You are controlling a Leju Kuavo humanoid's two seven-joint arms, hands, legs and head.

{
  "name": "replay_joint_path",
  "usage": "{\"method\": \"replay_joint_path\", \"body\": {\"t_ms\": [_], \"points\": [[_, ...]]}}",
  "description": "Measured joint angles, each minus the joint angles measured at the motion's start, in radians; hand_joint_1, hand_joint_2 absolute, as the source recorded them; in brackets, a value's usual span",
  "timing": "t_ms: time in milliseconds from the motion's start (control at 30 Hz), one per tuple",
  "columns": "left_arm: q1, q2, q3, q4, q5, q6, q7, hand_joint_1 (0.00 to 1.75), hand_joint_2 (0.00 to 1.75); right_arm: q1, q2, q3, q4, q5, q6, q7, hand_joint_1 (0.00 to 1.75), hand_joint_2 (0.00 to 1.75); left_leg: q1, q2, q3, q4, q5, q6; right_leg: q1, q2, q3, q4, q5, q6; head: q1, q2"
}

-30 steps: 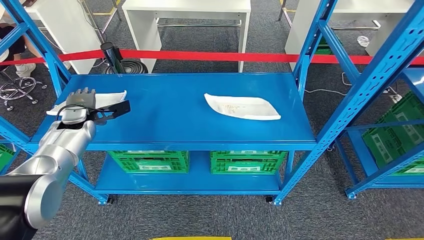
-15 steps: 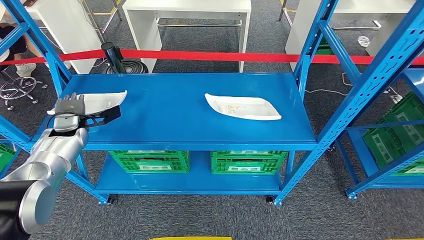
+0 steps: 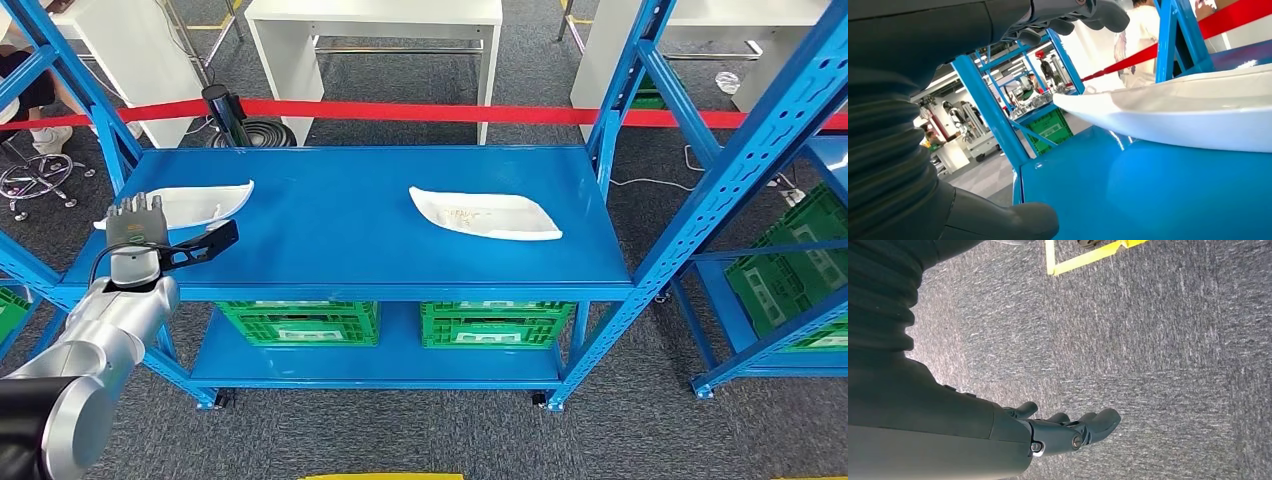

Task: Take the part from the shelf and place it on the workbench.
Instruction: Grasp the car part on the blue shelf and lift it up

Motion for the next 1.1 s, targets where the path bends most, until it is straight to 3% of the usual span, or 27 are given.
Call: {"method": "replay_joint_path", "body": {"t_ms": [100,233,367,1100], "points": [[0.021,-0.007,0.0,0.001,0.0,0.04,0.009,0.0,1.75,0.0,0.002,0.0,0.0,0.0,-0.003,0.0,0.0,1.75,0.0,0.0,0.0,0.0,0.0,0.0,0.0,0.0,0.0,0.0,0.0,0.0,0.0,0.0],[0.04,-0.016,0.001,0.005,0.001,0.059,0.009,1.68,1.75,0.0,0.005,0.0,0.0,0.0,-0.004,-0.001,0.0,1.75,0.0,0.0,0.0,0.0,0.0,0.0,0.0,0.0,0.0,0.0,0.0,0.0,0.0,0.0],[0.05,-0.025,0.002,0.009,0.002,0.056,-0.005,1.75,1.75,0.0,0.006,0.0,0.0,0.0,-0.004,-0.003,0.0,1.75,0.0,0.0,0.0,0.0,0.0,0.0,0.0,0.0,0.0,0.0,0.0,0.0,0.0,0.0],[0.089,-0.043,0.026,0.014,0.011,0.065,-0.024,1.75,1.75,0.0,0.006,0.0,0.0,0.001,0.005,-0.009,0.0,1.75,0.0,0.0,0.0,0.0,0.0,0.0,0.0,0.0,0.0,0.0,0.0,0.0,0.0,0.0]]}}
